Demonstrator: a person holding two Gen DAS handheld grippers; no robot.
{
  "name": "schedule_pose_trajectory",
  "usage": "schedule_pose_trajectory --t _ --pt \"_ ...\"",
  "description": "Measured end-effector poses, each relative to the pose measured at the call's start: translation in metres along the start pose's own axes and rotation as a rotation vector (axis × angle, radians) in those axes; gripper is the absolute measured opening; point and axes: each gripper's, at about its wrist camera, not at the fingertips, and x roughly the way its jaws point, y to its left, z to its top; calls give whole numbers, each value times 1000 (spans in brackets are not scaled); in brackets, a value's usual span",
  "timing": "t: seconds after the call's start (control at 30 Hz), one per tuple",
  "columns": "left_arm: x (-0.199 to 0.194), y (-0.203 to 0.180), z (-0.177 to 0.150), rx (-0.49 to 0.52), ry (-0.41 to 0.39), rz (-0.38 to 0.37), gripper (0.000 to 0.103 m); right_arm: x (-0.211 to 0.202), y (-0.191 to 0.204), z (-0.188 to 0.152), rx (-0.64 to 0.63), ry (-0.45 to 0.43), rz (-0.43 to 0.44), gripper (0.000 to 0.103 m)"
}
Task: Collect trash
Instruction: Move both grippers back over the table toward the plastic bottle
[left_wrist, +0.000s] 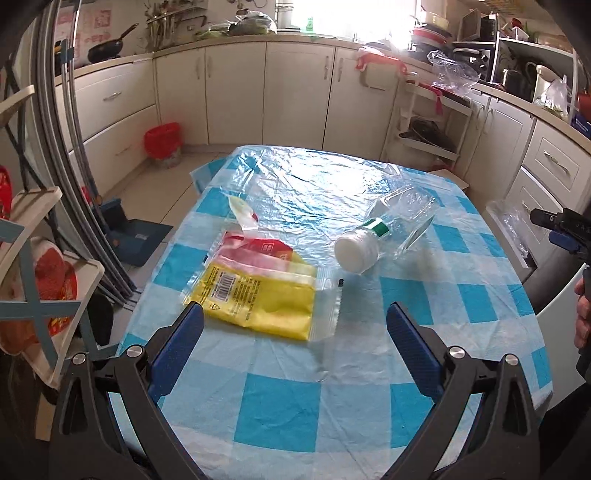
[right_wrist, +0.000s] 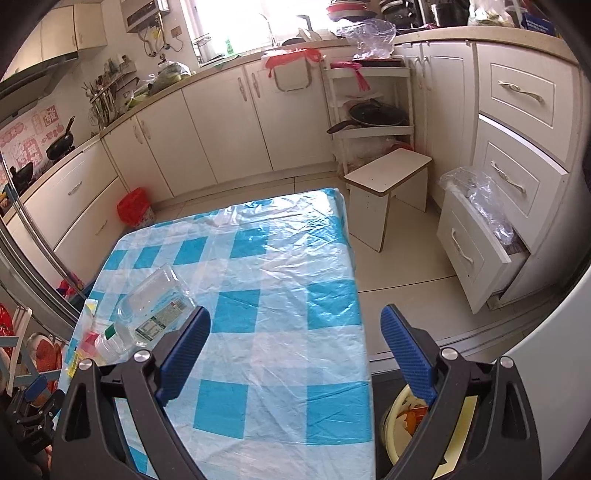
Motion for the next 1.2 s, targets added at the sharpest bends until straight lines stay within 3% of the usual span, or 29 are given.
schedule_pose_trajectory --t 0.3,1.2 --pt "2 5 -12 15 32 -17 95 15 35 -7 -72 30 6 90" --pt "7 2 -16 37 57 -15 95 17 41 -11 -75 44 13 90"
